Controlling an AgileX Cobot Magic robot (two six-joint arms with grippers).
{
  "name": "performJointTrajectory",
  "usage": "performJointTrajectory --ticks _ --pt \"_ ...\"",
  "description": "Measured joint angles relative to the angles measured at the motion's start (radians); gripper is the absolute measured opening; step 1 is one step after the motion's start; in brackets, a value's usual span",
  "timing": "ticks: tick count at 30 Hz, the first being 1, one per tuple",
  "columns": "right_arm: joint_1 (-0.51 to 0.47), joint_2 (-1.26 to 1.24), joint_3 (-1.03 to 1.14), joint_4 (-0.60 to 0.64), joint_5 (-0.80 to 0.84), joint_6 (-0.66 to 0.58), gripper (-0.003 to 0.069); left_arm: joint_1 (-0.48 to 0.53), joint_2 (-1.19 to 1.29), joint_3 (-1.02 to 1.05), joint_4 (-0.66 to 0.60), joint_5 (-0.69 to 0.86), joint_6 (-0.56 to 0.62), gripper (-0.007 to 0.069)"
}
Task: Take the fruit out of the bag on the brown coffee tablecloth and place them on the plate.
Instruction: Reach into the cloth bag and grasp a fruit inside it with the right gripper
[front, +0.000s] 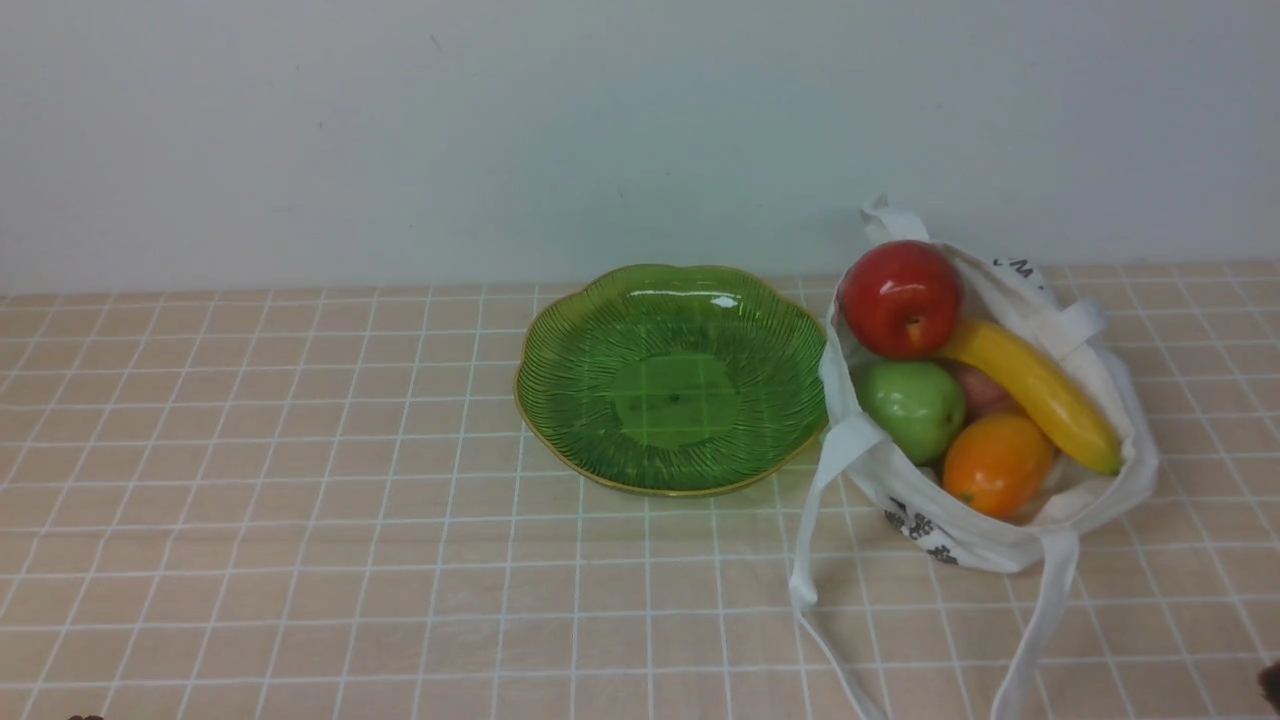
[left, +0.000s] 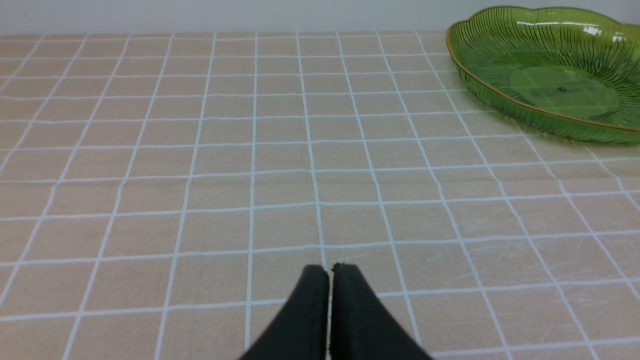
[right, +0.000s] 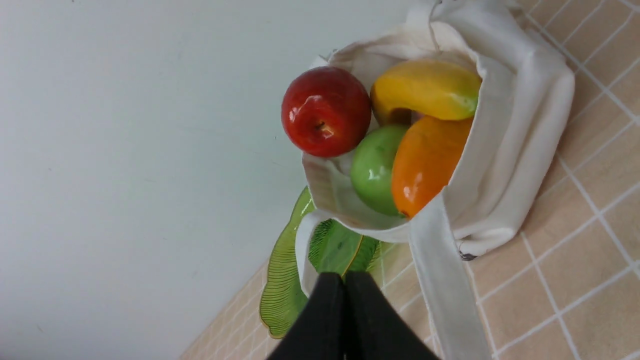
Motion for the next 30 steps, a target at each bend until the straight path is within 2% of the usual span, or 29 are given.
performJointTrajectory --ticks 3,6,11,14,17,20,24,27,30 --pt "0.0 0.0 -0.086 -0.038 0.042 -0.086 -0.0015 0.0 0.0 0.0 0.0 0.0 0.0 -0.0008" --pt "0.0 0.049 -0.204 -0.142 0.147 -0.137 -0.0015 0.0 0.0 0.0 0.0 0.0 0.0 -0.0008" --pt "0.0 0.256 -0.369 -0.361 0.443 -0.113 -0.0015 0.0 0.0 0.0 0.0 0.0 0.0 -0.0008" --pt "0.0 0.414 -0.413 -0.423 0.559 -0.067 -0.0015 0.0 0.0 0.0 0.0 0.0 0.0 -0.0008" --pt "0.0 0.537 -0.42 -0.407 0.565 -0.073 -0.0015 0.0 0.0 0.0 0.0 0.0 0.0 -0.0008" --pt "0.0 0.63 -0.422 -0.336 0.535 -0.143 -0.0015 0.0 0.0 0.0 0.0 0.0 0.0 -0.0008" --pt "0.0 0.766 -0.473 -0.213 0.511 -0.325 0.0002 0.0 0.0 0.0 0.0 0.0 0.0 -0.0008" --pt "0.0 0.851 -0.53 -0.167 0.507 -0.415 0.0039 0.0 0.0 0.0 0.0 0.0 0.0 -0.0008" --pt "0.0 0.935 -0.597 -0.144 0.504 -0.478 0.0122 0.0 0.0 0.0 0.0 0.0 0.0 -0.0008"
